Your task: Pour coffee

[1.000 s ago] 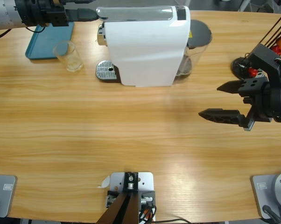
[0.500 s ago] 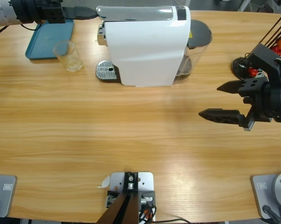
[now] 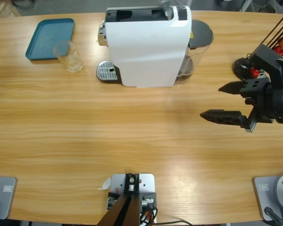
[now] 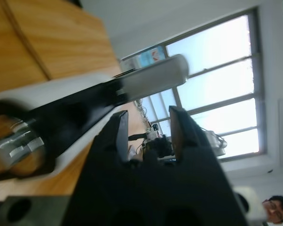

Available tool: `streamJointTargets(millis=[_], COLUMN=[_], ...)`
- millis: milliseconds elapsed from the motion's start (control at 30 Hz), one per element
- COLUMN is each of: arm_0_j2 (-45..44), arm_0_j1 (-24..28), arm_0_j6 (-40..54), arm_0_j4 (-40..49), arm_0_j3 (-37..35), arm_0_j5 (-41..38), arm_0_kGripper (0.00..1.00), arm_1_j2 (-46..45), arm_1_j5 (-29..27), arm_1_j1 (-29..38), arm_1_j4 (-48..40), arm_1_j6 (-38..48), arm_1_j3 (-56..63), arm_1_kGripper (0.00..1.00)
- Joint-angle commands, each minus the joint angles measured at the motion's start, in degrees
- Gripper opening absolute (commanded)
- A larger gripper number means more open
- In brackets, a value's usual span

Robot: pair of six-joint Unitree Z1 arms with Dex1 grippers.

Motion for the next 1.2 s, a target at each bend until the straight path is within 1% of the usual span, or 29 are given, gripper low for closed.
streamJointTargets(millis=[33,167,300,367,433,467,500,600,667,700,733,767,800,867,933,1000,1100,1133,1200], arm_0_j2=[-1.37,-3.43,-8.46,-11.71,-15.79,-17.95,-20.18,-23.34,-23.31,-23.34,-23.36,-23.71,-24.72,-28.6,-33.08,-36.84,-39.85,-40.78,-42.57], arm_0_j1=[-0.85,-0.8,-0.49,-0.45,-0.5,-0.52,-0.85,-4.95,-8.04,-10.15,-11.84,-12.86,-13.23,-13.25,-13.25,-13.25,-13.33,-13.33,-13.33], arm_0_j6=[-0.48,2.14,10.91,16.4,21.94,25.17,29.23,43.8,50.71,53.03,54.74,55.79,56.05,55.76,55.83,55.61,54.7,54.91,55.53], arm_0_j4=[0.99,1.13,4.54,10.23,17.69,23.1,30.43,56.53,67.48,70.3,71.91,72.48,72.32,69.35,64.2,58.7,58.43,58.77,59.08], arm_0_j3=[0.3,2.69,7.32,8.06,6.68,4.86,2.04,-10.16,-15.08,-15.59,-15.24,-13.99,-12.23,-7.31,-2.46,2.04,5.44,6.53,8.76], arm_0_j5=[-0.65,-0.65,-0.19,1.94,5.65,8.35,12.2,29.45,41.98,47.75,52.51,55.41,56.11,55.62,54.46,53.51,53.49,53.56,54.27], arm_0_kGripper=[0.355,0.356,0.353,0.352,0.352,0.352,0.352,0.363,0.393,0.449,0.489,0.502,0.502,0.503,0.503,0.503,0.503,0.503,0.503], arm_1_j2=[-0.33,-0.36,-0.94,-1.79,-2.3,-2.31,-2.31,-2.37,-2.61,-3.0,-3.82,-4.81,-6.02,-8.9,-11.03,-10.35,-9.33,-9.19,-9.19], arm_1_j5=[-0.51,-0.51,-0.67,-1.14,-1.37,-1.63,-1.83,-2.02,-2.11,-2.35,-2.72,-3.43,-4.67,-7.31,-9.86,-16.1,-22.32,-23.31,-26.49], arm_1_j1=[0.6,0.6,0.6,0.6,0.6,0.6,0.6,0.6,0.6,0.6,0.6,0.6,0.6,0.6,0.6,0.6,-0.1,-1.61,-4.62], arm_1_j4=[-0.43,-0.43,-0.43,-0.54,-1.06,-1.19,-1.26,-1.4,-1.4,-1.4,-1.4,-1.4,-1.29,-0.91,-0.78,-0.98,-1.21,-0.7,3.05], arm_1_j6=[0.62,0.62,0.66,0.87,1.59,2.17,2.73,4.05,4.45,4.7,4.98,5.37,6.07,7.58,9.6,15.97,19.54,20.38,22.14], arm_1_j3=[1.9,1.9,1.99,2.31,2.71,2.8,2.9,3.04,3.13,3.24,3.4,3.5,3.66,4.01,4.47,4.8,4.41,3.87,1.64], arm_1_kGripper=[0.89,0.89,0.89,0.89,0.89,0.891,0.895,0.895,0.895,0.895,0.891,0.89,0.89,0.89,0.885,0.885,0.885,0.885,0.891])
